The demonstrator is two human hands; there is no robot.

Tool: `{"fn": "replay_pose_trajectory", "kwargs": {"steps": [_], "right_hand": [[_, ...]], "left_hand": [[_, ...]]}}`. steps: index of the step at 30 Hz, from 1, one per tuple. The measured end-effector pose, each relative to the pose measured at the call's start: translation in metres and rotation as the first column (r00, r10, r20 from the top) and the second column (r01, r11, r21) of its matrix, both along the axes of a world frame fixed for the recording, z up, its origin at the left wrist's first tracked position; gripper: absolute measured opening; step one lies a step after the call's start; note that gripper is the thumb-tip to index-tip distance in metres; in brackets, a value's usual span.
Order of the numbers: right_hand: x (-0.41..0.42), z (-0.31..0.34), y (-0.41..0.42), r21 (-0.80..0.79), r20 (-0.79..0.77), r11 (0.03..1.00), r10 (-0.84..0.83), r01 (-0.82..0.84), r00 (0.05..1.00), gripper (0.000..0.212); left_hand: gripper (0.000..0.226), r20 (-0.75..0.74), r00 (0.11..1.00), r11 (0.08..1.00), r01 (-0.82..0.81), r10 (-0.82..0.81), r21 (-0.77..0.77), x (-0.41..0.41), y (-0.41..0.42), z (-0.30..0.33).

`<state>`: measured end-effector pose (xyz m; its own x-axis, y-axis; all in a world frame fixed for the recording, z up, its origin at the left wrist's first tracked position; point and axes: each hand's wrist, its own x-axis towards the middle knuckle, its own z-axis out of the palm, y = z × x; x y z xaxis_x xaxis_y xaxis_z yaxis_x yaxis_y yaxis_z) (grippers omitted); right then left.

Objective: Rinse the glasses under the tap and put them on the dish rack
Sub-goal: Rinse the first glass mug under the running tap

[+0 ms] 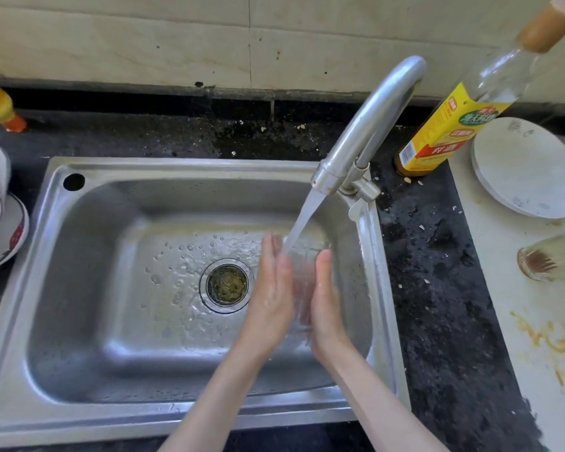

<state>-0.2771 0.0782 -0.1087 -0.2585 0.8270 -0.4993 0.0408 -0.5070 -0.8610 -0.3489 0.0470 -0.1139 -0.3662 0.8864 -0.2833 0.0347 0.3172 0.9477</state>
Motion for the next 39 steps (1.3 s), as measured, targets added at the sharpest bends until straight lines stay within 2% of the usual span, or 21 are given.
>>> {"fn": "replay_pose_trajectory", "kwargs": {"steps": [2,4,7,8,10,11,13,15,16,18,20,25,27,29,32,34,37,38,39], "right_hand": [[-0.001,0.000,0.011,0.007,0.039,1.000,-0.030,0.029,0.999,0.072],[-0.002,-0.001,0.013,0.056,0.098,0.998,0.003,-0.009,0.995,0.079],[0.003,-0.001,0.000,0.117,0.109,0.988,0.083,-0.096,0.991,0.084],[0.005,-0.002,-0.006,0.143,0.117,0.978,0.138,-0.155,0.983,0.088],[0.010,-0.005,-0.011,0.195,0.122,0.955,0.201,-0.222,0.972,0.101],[0.010,-0.003,-0.011,0.225,0.116,0.941,0.231,-0.252,0.966,0.100],[0.012,0.002,-0.011,0.252,0.118,0.909,0.311,-0.331,0.943,0.087],[0.014,0.006,-0.011,0.248,0.106,0.883,0.385,-0.400,0.917,0.075],[0.016,0.006,-0.011,0.252,0.109,0.867,0.416,-0.429,0.903,0.077],[0.022,0.006,-0.008,0.279,0.164,0.829,0.457,-0.486,0.874,0.089],[0.026,0.006,-0.004,0.292,0.219,0.791,0.491,-0.537,0.843,0.094],[0.032,0.008,0.011,0.350,0.395,0.718,0.469,-0.602,0.790,0.084],[0.031,0.011,0.017,0.382,0.438,0.709,0.427,-0.593,0.792,0.082],[0.030,0.012,0.021,0.435,0.471,0.674,0.395,-0.597,0.789,0.080],[0.029,0.006,0.022,0.499,0.555,0.580,0.357,-0.644,0.752,0.093],[0.027,0.004,0.021,0.530,0.580,0.555,0.314,-0.641,0.752,0.094],[0.031,0.003,0.017,0.601,0.558,0.537,0.249,-0.592,0.792,0.083],[0.033,0.002,0.015,0.608,0.502,0.596,0.223,-0.524,0.836,0.075],[0.036,0.003,0.014,0.575,0.417,0.710,0.172,-0.406,0.892,0.064]], "left_hand": [[0.070,0.005,0.999,0.998,0.037,-0.037,0.044,0.012,-0.013,-0.005],[0.071,0.040,0.999,0.998,0.011,-0.014,0.059,0.012,-0.016,-0.008],[0.075,0.074,0.992,0.994,-0.104,0.107,-0.047,-0.006,-0.003,-0.003],[0.072,0.118,0.983,0.989,-0.131,0.138,-0.072,-0.011,0.001,0.001],[0.064,0.253,0.957,0.989,-0.146,0.143,-0.007,-0.012,0.001,0.007],[0.061,0.313,0.935,0.982,-0.185,0.166,0.033,-0.011,-0.001,0.008],[0.058,0.379,0.896,0.957,-0.281,0.233,0.075,-0.010,-0.006,0.008],[0.046,0.365,0.891,0.944,-0.320,0.271,0.081,-0.012,-0.007,0.008],[0.040,0.331,0.902,0.945,-0.319,0.277,0.079,-0.013,-0.006,0.010],[0.034,0.276,0.921,0.947,-0.310,0.276,0.087,-0.014,-0.006,0.014],[0.034,0.285,0.920,0.946,-0.309,0.270,0.100,-0.013,-0.009,0.014],[0.047,0.484,0.870,0.973,-0.184,0.094,0.141,-0.018,-0.009,0.022],[0.037,0.414,0.910,0.987,-0.094,0.034,0.126,-0.027,-0.008,0.024],[0.026,0.198,0.980,0.998,0.007,-0.021,0.070,-0.037,-0.006,0.024],[0.037,0.001,0.999,0.997,-0.037,0.037,-0.061,-0.043,-0.001,0.027],[0.031,-0.009,0.995,0.986,-0.101,0.101,-0.130,-0.044,0.002,0.031],[0.020,0.106,0.984,0.975,-0.118,0.140,-0.191,-0.045,0.003,0.031],[0.019,0.128,0.980,0.972,-0.125,0.151,-0.197,-0.046,0.002,0.031],[0.018,0.137,0.977,0.969,-0.135,0.165,-0.205,-0.047,0.001,0.030]]}}
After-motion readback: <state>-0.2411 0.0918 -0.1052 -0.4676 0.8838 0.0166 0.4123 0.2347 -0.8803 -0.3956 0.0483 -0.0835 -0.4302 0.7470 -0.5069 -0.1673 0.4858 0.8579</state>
